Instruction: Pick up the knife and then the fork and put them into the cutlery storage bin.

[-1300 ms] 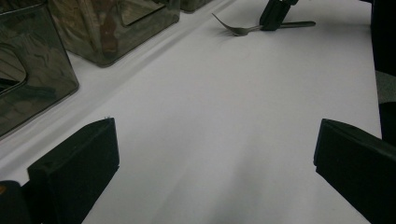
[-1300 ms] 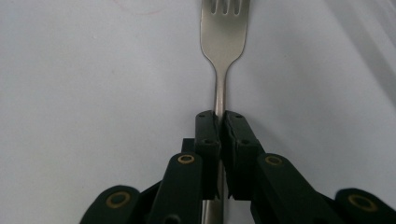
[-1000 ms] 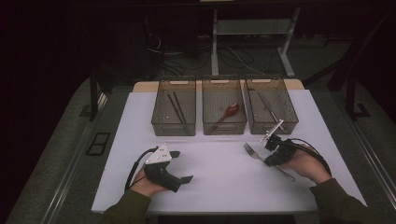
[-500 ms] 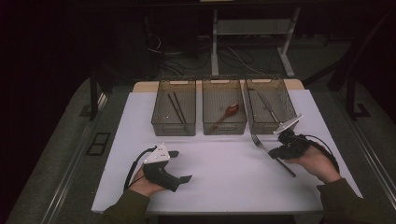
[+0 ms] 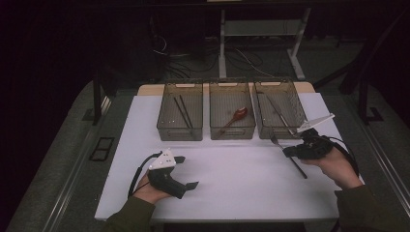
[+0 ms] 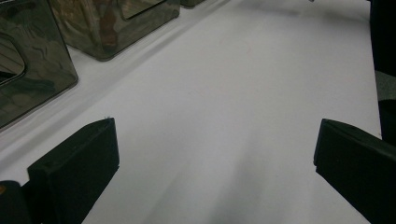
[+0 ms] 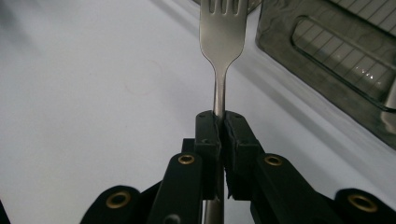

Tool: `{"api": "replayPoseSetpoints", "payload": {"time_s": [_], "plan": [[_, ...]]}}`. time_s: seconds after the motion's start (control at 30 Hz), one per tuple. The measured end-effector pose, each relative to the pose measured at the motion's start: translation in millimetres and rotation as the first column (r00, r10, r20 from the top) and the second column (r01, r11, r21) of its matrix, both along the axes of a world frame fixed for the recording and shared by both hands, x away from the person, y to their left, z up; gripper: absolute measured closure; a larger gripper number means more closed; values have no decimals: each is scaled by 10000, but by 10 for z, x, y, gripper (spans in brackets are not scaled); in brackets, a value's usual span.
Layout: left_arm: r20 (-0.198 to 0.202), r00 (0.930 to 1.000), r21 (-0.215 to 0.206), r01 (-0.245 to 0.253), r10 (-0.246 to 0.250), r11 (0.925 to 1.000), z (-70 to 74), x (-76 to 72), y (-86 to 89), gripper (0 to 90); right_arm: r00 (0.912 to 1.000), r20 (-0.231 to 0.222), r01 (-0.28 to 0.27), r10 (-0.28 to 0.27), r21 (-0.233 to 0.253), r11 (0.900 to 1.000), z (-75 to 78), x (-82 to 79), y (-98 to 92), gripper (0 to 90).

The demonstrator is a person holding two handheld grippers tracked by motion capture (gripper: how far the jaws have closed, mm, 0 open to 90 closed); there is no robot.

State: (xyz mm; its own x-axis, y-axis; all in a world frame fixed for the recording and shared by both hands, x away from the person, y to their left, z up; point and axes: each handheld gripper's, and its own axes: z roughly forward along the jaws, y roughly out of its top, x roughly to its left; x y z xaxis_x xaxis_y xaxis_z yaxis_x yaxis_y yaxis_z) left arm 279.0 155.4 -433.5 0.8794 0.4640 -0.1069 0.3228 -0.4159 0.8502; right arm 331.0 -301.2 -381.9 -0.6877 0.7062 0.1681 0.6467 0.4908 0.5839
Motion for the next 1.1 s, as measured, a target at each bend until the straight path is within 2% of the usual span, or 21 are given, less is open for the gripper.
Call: {"api": "replayPoseSetpoints", "payload": {"time_s": [0.2, 0.57, 0.83, 1.1], "plan": [[-25, 10000, -8, -10, 10, 10000, -1, -2, -2, 0, 9997, 214, 111, -122, 502, 9987, 45, -7, -56, 849], [-33, 10000, -14, 4, -4, 10000, -3, -2, -5, 0, 9957, 682, 561, -626, 938, 9940, 154, 9, -183, 849], [-89, 10000, -28, -37, 36, 10000, -14, 9, -4, 0, 9893, 1019, 909, -1042, 1274, 9877, 242, 61, -271, 849], [-98, 9999, -58, -61, 60, 10000, -8, 7, 1, 0, 9780, 1460, 1283, -1490, 1426, 9814, 378, 198, -292, 849]]}}
